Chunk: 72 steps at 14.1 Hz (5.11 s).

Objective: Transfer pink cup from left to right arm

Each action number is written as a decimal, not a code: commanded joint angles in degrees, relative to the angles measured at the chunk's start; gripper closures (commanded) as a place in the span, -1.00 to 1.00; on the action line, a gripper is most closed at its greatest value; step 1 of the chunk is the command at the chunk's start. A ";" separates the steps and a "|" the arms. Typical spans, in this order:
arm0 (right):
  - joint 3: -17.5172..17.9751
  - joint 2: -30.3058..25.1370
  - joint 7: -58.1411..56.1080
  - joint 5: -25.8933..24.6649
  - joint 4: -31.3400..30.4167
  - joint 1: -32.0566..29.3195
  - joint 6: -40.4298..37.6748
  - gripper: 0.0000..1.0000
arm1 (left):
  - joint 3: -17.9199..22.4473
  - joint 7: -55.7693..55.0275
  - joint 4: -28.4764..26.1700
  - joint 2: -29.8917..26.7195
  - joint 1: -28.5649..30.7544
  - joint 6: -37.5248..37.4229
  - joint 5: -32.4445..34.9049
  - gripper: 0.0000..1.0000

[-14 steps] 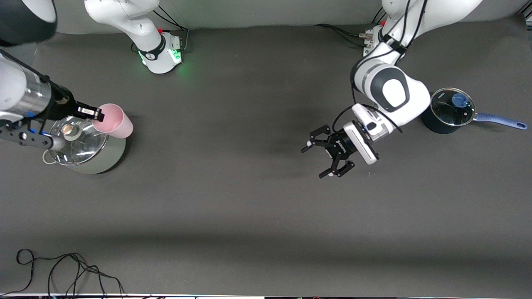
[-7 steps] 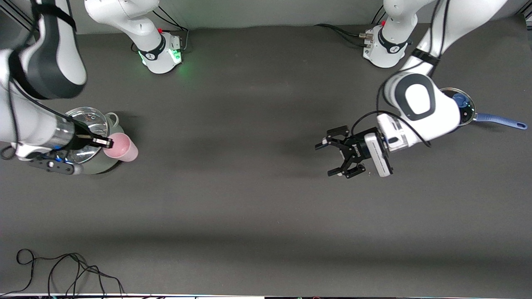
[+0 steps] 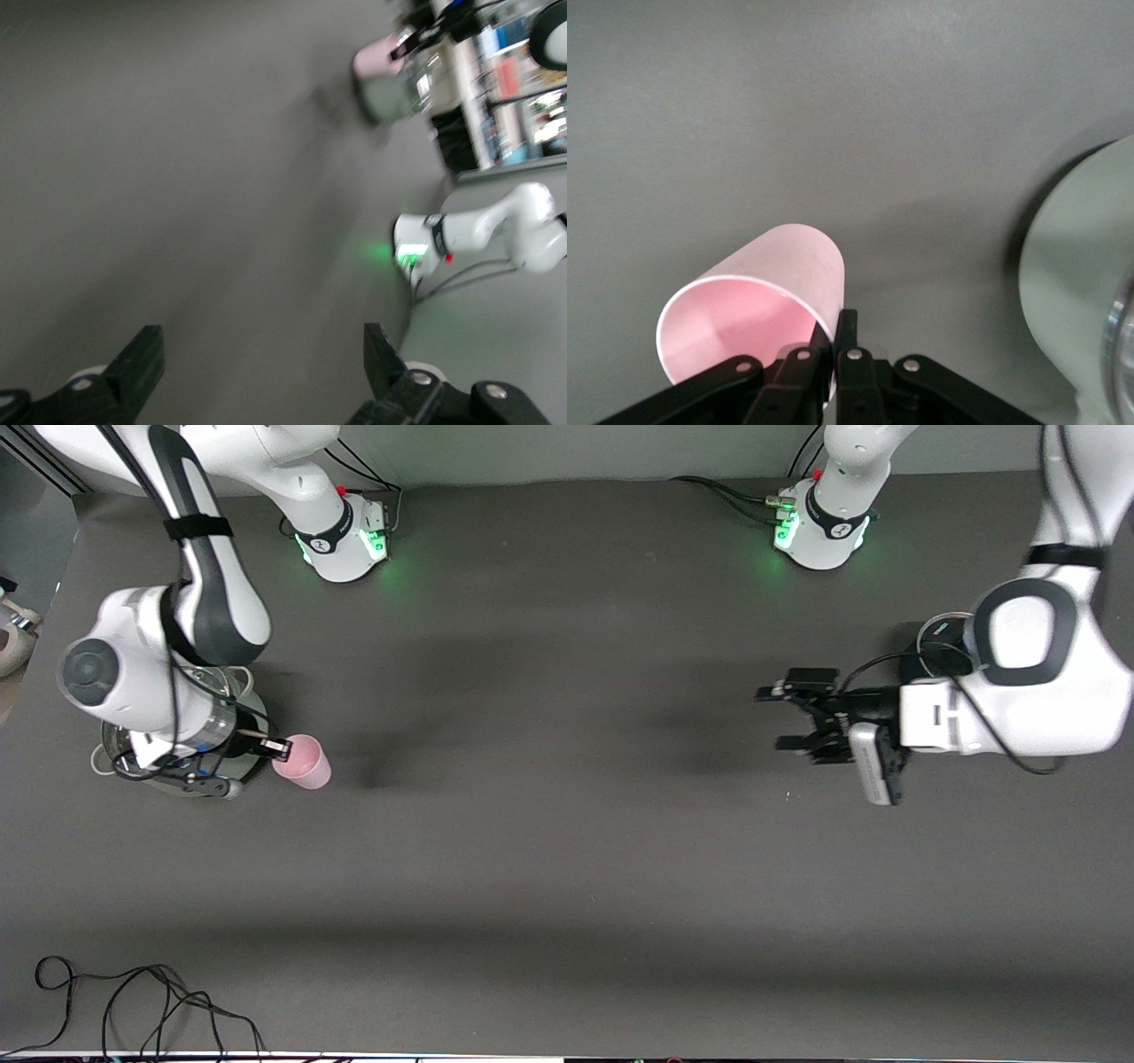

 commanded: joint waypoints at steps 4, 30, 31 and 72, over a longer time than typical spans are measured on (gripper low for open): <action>-0.50 6.52 -0.93 -0.75 -3.59 0.79 11.34 1.00 | -1.21 -19.32 11.05 -2.63 -1.22 -14.66 26.03 -1.00; -1.29 -7.43 -3.03 -0.82 25.74 0.96 -29.23 -0.99 | 3.68 -41.38 10.62 -13.63 2.41 -13.53 37.84 -1.00; -1.38 -7.70 -3.12 -2.05 28.29 0.96 -32.12 -0.99 | 9.46 -41.38 10.62 -13.80 -3.53 -13.53 37.84 -1.00; 12.42 -8.49 -14.55 -2.68 30.86 -18.28 -33.91 -0.99 | 52.85 -35.14 10.27 -16.35 -45.25 -10.02 34.50 -1.00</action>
